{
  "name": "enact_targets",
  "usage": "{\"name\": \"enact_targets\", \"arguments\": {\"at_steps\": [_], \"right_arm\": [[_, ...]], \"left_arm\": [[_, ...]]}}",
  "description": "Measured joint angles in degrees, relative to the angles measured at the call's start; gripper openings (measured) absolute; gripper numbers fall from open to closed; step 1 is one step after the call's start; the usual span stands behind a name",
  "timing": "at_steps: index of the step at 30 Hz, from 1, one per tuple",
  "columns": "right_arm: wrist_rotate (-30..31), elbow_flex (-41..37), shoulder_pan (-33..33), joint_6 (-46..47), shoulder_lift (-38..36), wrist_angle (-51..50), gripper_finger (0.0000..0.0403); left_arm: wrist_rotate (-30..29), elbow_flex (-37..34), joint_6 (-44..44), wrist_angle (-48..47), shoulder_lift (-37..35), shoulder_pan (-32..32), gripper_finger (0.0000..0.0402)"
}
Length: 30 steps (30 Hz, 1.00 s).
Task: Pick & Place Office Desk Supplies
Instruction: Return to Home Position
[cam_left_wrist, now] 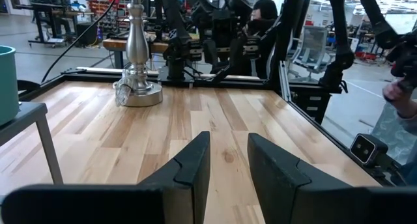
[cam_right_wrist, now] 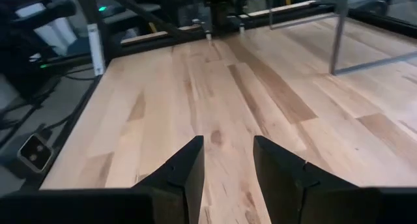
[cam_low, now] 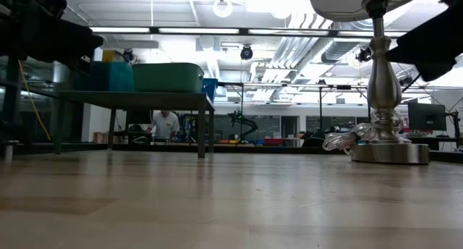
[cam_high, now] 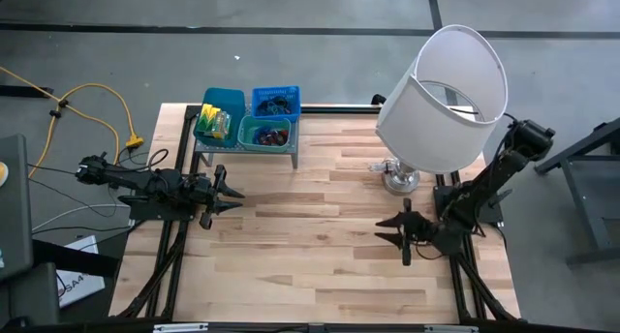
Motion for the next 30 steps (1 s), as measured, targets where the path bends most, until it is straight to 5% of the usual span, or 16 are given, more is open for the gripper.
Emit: {"name": "enact_targets", "arguments": {"at_steps": [6, 15, 30], "right_arm": [[-6.86, -5.59, -4.27, -9.30, -0.84, 11.63, 0.0120], [-7.45, -11.83, -10.54, -14.47, -4.20, 18.28, 0.0120], [-7.34, -16.94, -13.68, -24.75, -19.92, 14.86, 0.0120]], "left_arm": [[0.00, 0.00, 0.00, 0.00, 0.00, 0.01, 0.0098], [0.00, 0.00, 0.00, -0.02, 0.01, 0.02, 0.0098], [0.00, 0.00, 0.00, 0.39, 0.00, 0.00, 0.0098]]}}
